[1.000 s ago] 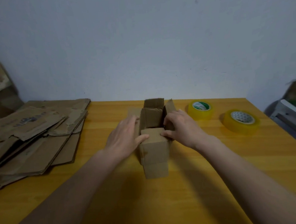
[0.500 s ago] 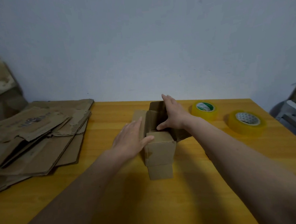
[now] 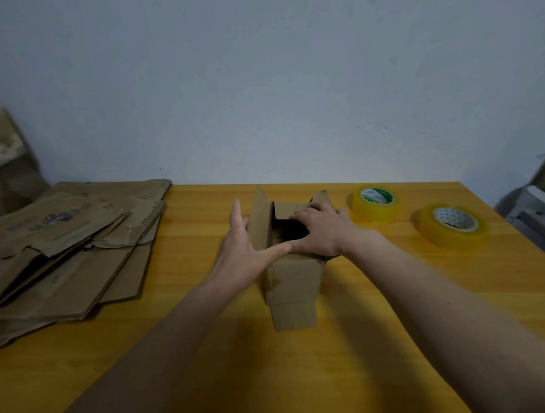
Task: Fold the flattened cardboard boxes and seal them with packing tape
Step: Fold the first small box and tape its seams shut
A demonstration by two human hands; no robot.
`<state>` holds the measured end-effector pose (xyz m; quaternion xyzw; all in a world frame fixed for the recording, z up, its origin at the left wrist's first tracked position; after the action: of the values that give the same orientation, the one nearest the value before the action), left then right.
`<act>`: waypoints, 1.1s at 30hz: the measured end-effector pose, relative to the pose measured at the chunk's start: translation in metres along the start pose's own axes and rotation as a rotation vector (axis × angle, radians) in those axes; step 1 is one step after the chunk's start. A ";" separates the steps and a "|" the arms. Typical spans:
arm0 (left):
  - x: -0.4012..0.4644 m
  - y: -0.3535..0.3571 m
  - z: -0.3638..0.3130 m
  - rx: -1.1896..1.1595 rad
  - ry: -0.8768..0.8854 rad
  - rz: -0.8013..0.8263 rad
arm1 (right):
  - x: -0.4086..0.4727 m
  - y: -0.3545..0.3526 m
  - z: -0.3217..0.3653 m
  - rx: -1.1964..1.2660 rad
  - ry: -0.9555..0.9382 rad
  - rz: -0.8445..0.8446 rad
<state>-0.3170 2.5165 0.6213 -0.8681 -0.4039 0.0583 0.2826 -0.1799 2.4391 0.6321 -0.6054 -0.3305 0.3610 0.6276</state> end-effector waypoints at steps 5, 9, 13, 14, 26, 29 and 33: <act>0.002 0.017 -0.010 0.077 0.116 0.122 | -0.003 0.001 -0.004 0.054 0.023 -0.011; 0.002 0.023 -0.016 0.056 0.134 0.162 | -0.010 -0.003 -0.008 0.096 0.038 -0.016; 0.003 0.017 -0.010 -0.070 0.036 0.137 | -0.017 -0.006 -0.008 0.135 0.038 -0.015; 0.002 0.015 -0.009 -0.012 0.033 0.111 | -0.018 -0.007 -0.009 0.142 0.045 -0.014; -0.044 0.036 -0.009 0.328 0.287 0.402 | -0.031 -0.011 0.003 0.264 -0.083 -0.039; -0.045 0.043 -0.010 0.375 0.309 0.383 | -0.031 -0.020 -0.014 0.535 0.028 -0.230; -0.044 0.046 -0.008 0.461 0.262 0.350 | -0.042 -0.013 -0.031 1.046 0.219 -0.298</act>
<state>-0.3126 2.4569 0.5973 -0.8375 -0.1848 0.0836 0.5074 -0.1747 2.3872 0.6449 -0.1936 -0.1221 0.3193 0.9196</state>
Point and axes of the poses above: each hand's wrist, its own x-axis towards the middle knuckle, its own y-axis out of the palm, z = x × y, the point moved 7 cm from there along x, towards the middle knuckle, and after that the axes turned 4 degrees about -z, right-handed, at the moved point
